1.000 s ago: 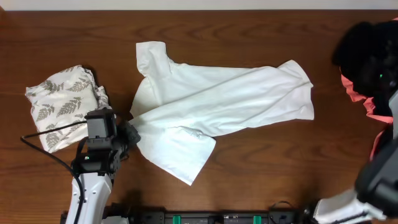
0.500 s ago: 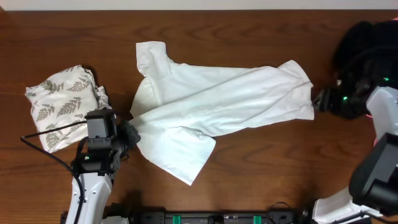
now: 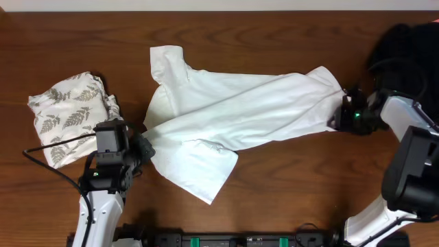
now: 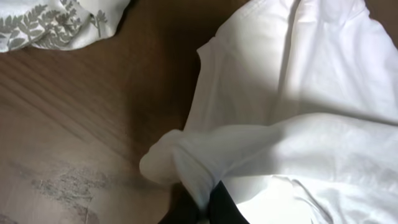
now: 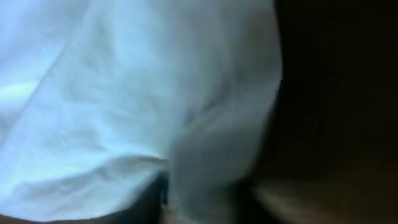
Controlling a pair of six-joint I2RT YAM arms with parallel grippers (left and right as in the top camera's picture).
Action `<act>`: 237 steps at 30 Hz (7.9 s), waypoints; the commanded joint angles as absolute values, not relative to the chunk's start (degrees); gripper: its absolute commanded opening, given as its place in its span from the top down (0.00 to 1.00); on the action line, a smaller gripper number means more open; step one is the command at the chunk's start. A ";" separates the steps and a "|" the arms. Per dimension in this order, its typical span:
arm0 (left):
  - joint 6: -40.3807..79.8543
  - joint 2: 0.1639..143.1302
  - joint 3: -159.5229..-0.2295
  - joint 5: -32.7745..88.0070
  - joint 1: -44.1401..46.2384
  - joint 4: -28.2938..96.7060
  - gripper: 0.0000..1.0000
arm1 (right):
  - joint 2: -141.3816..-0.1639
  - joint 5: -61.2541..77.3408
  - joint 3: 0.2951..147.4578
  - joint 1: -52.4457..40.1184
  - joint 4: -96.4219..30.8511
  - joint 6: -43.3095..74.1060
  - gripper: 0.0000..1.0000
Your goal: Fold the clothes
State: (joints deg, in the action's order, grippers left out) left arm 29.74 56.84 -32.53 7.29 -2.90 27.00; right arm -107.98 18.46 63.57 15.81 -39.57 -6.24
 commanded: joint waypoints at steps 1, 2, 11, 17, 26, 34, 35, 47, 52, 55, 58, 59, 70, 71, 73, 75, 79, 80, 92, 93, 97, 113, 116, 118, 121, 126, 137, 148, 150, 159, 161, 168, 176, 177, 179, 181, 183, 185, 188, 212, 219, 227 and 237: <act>28.95 56.86 -33.23 7.03 -3.16 27.20 0.94 | -109.45 18.90 63.07 15.20 -39.38 -5.87 0.99; 28.93 56.84 -33.23 7.03 -3.14 27.20 0.94 | -109.32 18.87 63.16 15.22 -39.42 -5.76 0.99; 26.55 55.83 -37.23 12.27 -3.16 30.52 0.94 | -97.78 16.47 68.64 15.57 -45.08 -5.21 0.99; 22.90 55.27 -49.06 12.25 -3.16 38.50 0.94 | -84.16 16.45 78.02 15.57 -51.27 -5.23 0.99; 21.41 55.27 -62.94 12.25 -3.16 45.47 0.94 | -70.98 9.91 82.54 15.59 -52.99 -5.23 0.99; 20.56 55.11 -71.42 12.53 -3.16 50.57 0.94 | -66.39 7.29 84.58 16.34 -52.31 -5.19 0.99; 20.56 55.00 -72.64 12.93 -3.16 51.31 0.94 | -66.17 7.27 85.14 16.34 -52.56 -5.21 0.99; 20.32 51.64 -82.76 14.35 -3.16 56.73 0.94 | -65.04 5.34 92.68 16.60 -53.82 -3.68 0.99; 20.34 51.59 -82.76 14.35 -3.16 57.32 0.94 | -65.36 5.32 92.68 16.60 -55.09 -3.70 0.99; 20.34 51.57 -82.76 14.37 -3.16 57.65 0.94 | -65.60 4.75 92.68 16.60 -55.22 -3.70 0.99; 20.38 51.48 -82.76 14.41 -3.16 58.72 0.94 | -65.56 3.79 92.68 16.60 -55.24 -3.68 0.99; 20.40 51.35 -82.76 14.61 -3.16 59.29 0.94 | -65.52 3.53 92.75 16.60 -55.40 -3.70 0.98; 20.40 54.81 -83.37 16.88 -3.16 57.84 0.94 | -71.07 3.36 93.43 16.58 -57.67 -3.68 0.99; 20.43 56.45 -83.37 16.93 -3.16 56.99 0.94 | -72.97 3.88 93.43 16.58 -57.67 -3.68 0.99; 20.40 60.82 -83.37 16.95 -3.16 55.02 0.94 | -77.14 5.10 93.43 16.58 -57.60 -3.70 0.99; 20.40 65.80 -83.37 16.95 -3.16 52.45 0.94 | -81.62 5.85 93.43 16.49 -56.93 -3.73 0.99; 20.80 78.35 -83.40 18.22 -3.16 41.98 0.94 | -92.66 9.08 93.43 16.47 -51.27 -3.90 0.99; 21.26 81.32 -83.40 19.25 -3.16 38.33 0.94 | -95.46 11.16 93.43 16.47 -48.60 -3.88 0.99; 35.24 93.56 -95.39 39.90 -3.27 1.17 0.94 | -99.04 25.61 103.44 16.47 -27.64 6.81 0.99; 35.22 93.36 -97.30 41.50 -3.27 3.14 0.94 | -98.56 25.56 104.99 16.43 -28.99 6.70 0.99; 32.75 91.33 -100.09 45.82 -3.25 17.96 0.94 | -96.92 25.47 108.49 16.45 -38.54 3.95 0.98; 15.22 92.49 -79.29 14.90 -1.65 66.11 0.56 | -96.79 5.78 85.32 16.49 -79.05 -6.50 0.86; 15.22 92.49 -74.85 14.87 -1.63 64.69 0.52 | -96.79 5.80 77.45 16.49 -74.50 -6.46 0.88; 15.20 92.49 -73.65 14.66 -1.65 64.23 0.52 | -96.79 5.80 74.54 16.49 -72.18 -5.69 0.89; 15.22 92.47 -73.45 13.67 -1.63 64.20 0.52 | -96.79 5.78 72.71 16.49 -70.17 -5.17 0.90; 15.22 92.47 -73.45 20.18 -1.21 68.20 0.52 | -96.79 5.82 72.69 16.49 -69.93 -5.17 0.86; 15.75 92.49 -68.25 21.37 4.71 70.94 0.27 | -96.79 5.87 72.62 16.47 -67.83 -4.69 0.81; 21.71 92.49 -53.41 17.45 4.80 58.72 0.22 | -96.79 6.02 72.62 16.47 -66.67 -4.71 0.82; 21.69 92.49 -50.68 19.86 4.86 54.92 0.22 | -96.79 6.02 72.62 16.43 -66.59 -4.71 0.82; 21.30 92.49 -43.94 27.31 4.86 40.77 0.23 | -96.79 6.02 72.62 16.43 -66.65 -4.73 0.83; 21.32 92.49 -43.44 27.75 4.86 40.29 0.37 | -96.79 6.02 72.62 16.43 -66.65 -4.73 0.83; 21.32 92.47 -43.35 27.92 4.84 40.53 0.94 | -96.79 6.02 72.62 16.43 -66.61 -4.73 0.84; 16.69 89.43 -47.64 31.35 4.54 52.47 0.94 | -96.79 6.04 72.60 16.43 -64.60 -4.73 0.85; 16.03 88.33 -48.29 31.35 4.51 53.52 0.94 | -96.79 6.07 72.51 16.43 -63.86 -4.73 0.85; 15.59 86.17 -48.99 31.31 4.51 53.98 0.94 | -96.79 6.55 72.40 16.43 -63.07 -4.71 0.84; 15.66 83.61 -49.06 31.29 4.51 53.74 0.94 | -96.79 7.11 72.07 16.43 -62.65 -4.73 0.82; 15.66 81.52 -49.06 31.29 4.51 53.71 0.94 | -96.79 7.09 71.29 16.43 -62.17 -4.29 0.76; 15.66 79.72 -49.06 31.29 4.51 53.71 0.94 | -96.79 7.09 70.11 16.43 -61.08 -4.29 0.75; 15.66 78.19 -49.06 31.31 4.51 53.74 0.94 | -96.79 7.09 67.22 16.43 -57.36 -3.22 0.73; 15.68 78.00 -49.06 33.01 4.51 53.95 0.94 | -96.79 6.87 50.87 16.45 -27.51 -2.17 0.47; 15.70 78.00 -49.06 33.01 4.51 53.95 0.94 | -96.79 6.85 50.87 16.45 -23.99 -2.20 0.61; 16.38 78.00 -49.06 33.01 4.51 54.02 0.94 | -96.79 6.85 50.87 16.45 -24.01 -2.22 0.94; 13.91 77.78 -54.57 37.52 3.64 63.33 0.94 | -94.30 7.11 54.72 18.17 -26.41 0.19 0.99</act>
